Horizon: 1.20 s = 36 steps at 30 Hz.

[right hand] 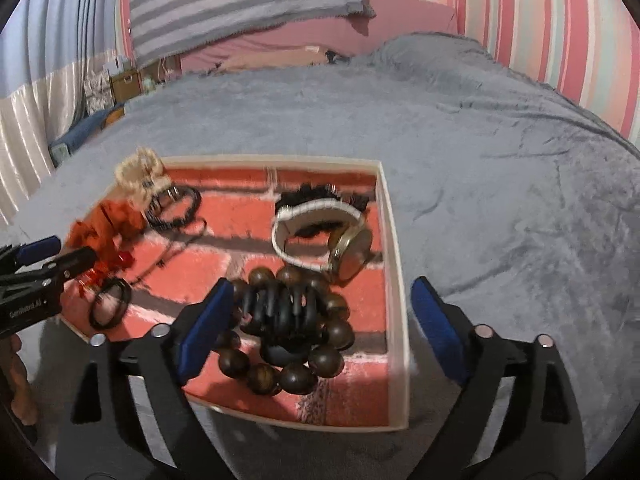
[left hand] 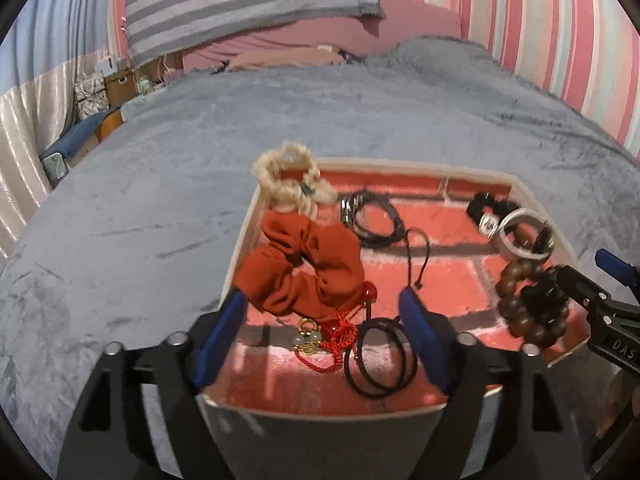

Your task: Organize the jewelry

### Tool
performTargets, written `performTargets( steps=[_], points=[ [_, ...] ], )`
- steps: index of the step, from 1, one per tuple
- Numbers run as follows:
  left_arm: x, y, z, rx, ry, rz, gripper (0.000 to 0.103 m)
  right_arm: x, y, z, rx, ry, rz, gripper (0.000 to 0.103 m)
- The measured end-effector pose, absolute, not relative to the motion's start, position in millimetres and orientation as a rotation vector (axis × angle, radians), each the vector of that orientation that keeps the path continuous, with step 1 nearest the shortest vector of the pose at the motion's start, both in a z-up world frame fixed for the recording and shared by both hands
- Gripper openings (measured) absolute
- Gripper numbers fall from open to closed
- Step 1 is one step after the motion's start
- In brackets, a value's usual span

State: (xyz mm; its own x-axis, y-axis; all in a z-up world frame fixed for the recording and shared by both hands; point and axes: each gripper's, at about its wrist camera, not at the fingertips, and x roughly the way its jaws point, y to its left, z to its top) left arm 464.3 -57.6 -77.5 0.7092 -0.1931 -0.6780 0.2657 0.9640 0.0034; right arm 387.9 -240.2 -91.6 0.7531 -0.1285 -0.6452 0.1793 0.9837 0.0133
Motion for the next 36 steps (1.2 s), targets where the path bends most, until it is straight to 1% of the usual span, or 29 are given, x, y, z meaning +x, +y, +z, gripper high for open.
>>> performTargets(
  steps=[3, 6, 11, 14, 22, 27, 36],
  points=[
    [449, -49, -56, 0.088, 0.702, -0.245, 0.086, 376, -242, -74, 0.088, 0.666, -0.156, 0.099],
    [431, -36, -37, 0.067, 0.673, -0.211, 0.093, 360, -242, -58, 0.092, 0.645, -0.141, 0.099],
    [388, -19, -6, 0.067, 0.610, -0.176, 0.093, 322, -234, -38, 0.074, 0.607, -0.132, 0.099],
    [349, -11, 8, 0.079, 0.563, -0.148, 0.093, 289, -228, -28, 0.068, 0.582, -0.137, 0.099],
    [261, -4, 20, 0.082, 0.525, -0.139, 0.094, 210, -212, -16, 0.065, 0.548, -0.134, 0.099],
    [206, -1, 18, 0.085, 0.490, -0.090, 0.094, 169, -198, -14, 0.037, 0.538, -0.150, 0.099],
    [155, 20, 7, -0.034, 0.577, -0.104, 0.094, 110, -172, -3, 0.007, 0.505, -0.184, 0.099]
  ],
)
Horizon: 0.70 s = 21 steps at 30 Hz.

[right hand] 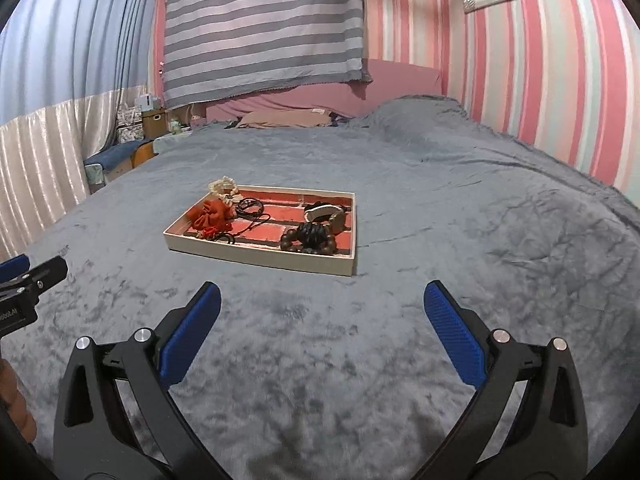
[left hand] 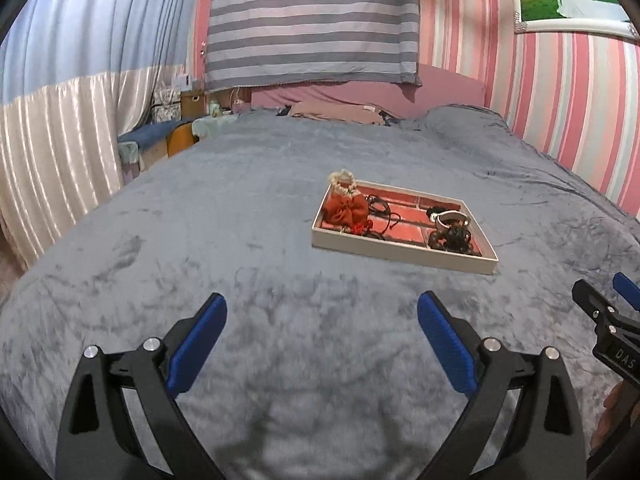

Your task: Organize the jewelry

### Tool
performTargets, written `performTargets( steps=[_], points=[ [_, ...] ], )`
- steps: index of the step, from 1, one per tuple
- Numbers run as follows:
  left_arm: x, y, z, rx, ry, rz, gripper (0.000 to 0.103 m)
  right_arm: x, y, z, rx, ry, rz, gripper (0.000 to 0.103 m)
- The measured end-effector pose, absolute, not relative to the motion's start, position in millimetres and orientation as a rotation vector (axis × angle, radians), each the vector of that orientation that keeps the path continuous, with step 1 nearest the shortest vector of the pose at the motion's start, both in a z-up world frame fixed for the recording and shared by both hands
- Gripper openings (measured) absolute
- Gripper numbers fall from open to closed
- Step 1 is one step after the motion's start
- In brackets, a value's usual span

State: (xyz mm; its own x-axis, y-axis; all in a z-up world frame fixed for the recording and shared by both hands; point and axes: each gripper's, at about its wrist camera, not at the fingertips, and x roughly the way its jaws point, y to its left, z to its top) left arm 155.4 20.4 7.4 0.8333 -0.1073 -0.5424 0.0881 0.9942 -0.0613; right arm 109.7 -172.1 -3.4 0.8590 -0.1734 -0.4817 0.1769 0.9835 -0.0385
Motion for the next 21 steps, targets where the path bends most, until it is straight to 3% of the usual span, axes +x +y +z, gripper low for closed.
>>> performTargets(
  steps=[21],
  points=[
    [106, 9, 25, 0.047, 0.460, -0.084, 0.094, 61, -164, 4, 0.023, 0.463, -0.187, 0.099]
  ],
)
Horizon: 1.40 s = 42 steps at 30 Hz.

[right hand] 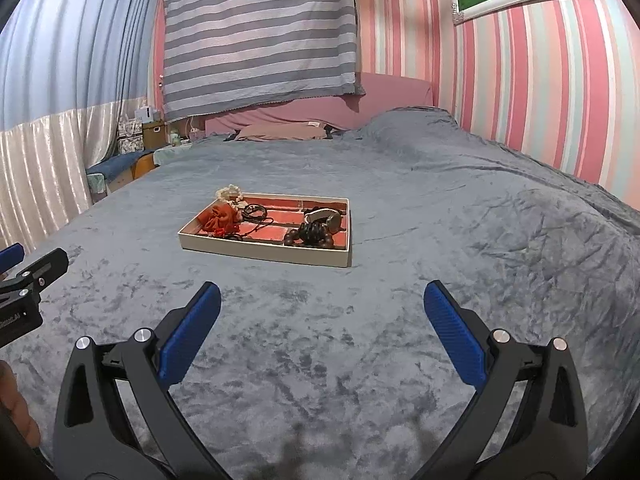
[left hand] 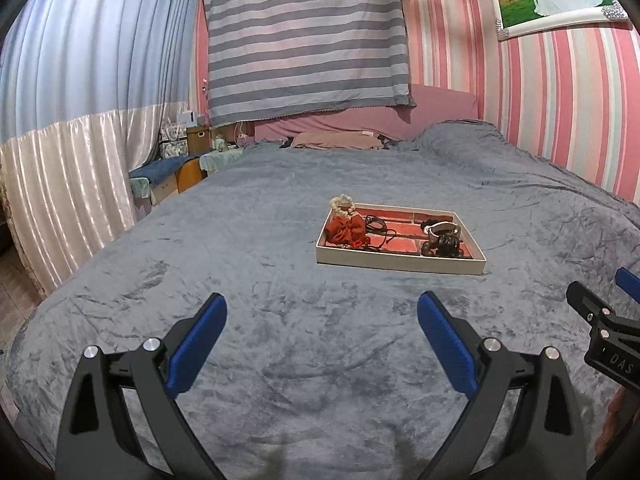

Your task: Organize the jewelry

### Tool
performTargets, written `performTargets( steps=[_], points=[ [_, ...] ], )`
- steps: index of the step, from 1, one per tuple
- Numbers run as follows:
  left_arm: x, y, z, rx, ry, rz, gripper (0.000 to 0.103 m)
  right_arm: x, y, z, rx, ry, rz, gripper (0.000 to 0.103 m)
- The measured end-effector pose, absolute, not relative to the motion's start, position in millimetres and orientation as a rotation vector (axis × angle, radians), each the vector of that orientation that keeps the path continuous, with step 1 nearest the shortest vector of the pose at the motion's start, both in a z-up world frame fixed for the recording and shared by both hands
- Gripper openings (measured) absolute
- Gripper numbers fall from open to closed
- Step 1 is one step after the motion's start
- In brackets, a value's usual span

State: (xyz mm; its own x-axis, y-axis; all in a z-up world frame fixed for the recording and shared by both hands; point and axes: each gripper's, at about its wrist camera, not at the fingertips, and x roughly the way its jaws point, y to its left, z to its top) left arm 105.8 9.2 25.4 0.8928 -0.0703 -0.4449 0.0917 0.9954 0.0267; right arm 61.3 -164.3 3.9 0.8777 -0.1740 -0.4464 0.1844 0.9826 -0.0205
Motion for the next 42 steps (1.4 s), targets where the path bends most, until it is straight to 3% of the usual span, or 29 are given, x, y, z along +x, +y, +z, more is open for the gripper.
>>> performTargets(
  steps=[6, 42],
  points=[
    [105.3, 6.7, 25.2, 0.052, 0.464, -0.101, 0.099, 61.3, -165.1, 2.8, 0.022, 0.463, -0.191, 0.099],
    [103.2, 8.6, 29.8, 0.075, 0.426, -0.105, 0.099, 57.7, -165.9, 5.0, 0.026, 0.453, -0.199, 0.099]
  ],
)
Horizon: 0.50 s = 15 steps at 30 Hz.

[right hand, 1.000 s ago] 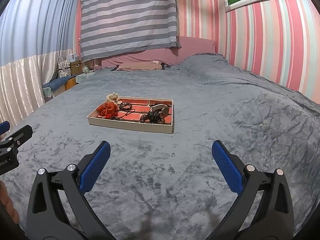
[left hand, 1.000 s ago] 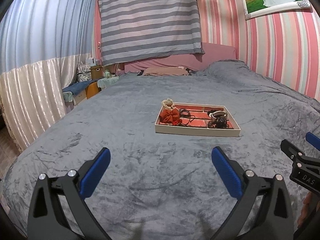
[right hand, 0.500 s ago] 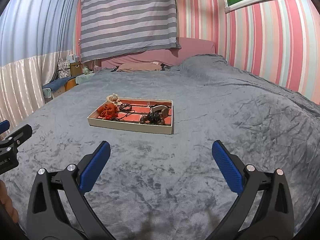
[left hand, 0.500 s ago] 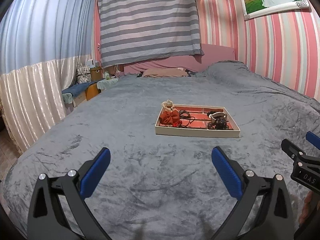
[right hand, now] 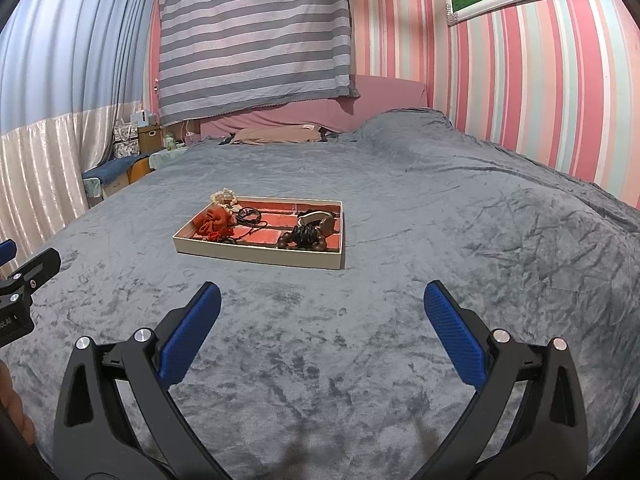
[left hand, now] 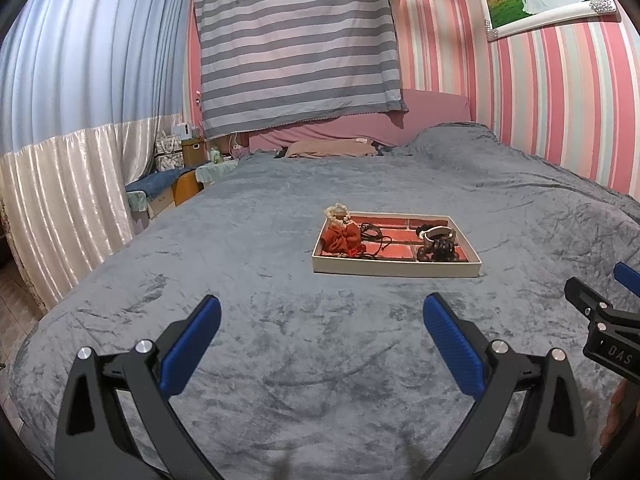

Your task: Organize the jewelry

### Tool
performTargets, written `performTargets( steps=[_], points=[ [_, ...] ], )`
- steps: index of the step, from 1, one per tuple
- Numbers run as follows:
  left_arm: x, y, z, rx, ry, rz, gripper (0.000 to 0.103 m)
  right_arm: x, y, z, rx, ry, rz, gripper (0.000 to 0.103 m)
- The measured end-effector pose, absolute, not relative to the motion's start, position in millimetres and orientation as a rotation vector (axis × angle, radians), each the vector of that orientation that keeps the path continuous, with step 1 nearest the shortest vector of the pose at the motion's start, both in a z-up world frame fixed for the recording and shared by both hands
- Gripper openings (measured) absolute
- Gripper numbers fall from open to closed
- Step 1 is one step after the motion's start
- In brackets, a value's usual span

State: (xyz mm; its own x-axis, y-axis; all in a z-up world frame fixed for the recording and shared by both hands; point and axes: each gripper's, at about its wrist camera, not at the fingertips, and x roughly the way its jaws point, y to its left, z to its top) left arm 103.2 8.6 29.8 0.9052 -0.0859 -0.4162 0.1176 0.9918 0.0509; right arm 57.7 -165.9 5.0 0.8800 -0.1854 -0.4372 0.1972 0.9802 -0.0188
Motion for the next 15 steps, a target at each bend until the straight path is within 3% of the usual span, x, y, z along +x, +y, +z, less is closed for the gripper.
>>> performTargets(
  steps=[15],
  points=[
    [103.0, 5.3, 31.2, 0.084, 0.422, -0.104, 0.099, 56.9, -167.9, 4.8, 0.037, 0.457, -0.204, 0.099]
  ],
)
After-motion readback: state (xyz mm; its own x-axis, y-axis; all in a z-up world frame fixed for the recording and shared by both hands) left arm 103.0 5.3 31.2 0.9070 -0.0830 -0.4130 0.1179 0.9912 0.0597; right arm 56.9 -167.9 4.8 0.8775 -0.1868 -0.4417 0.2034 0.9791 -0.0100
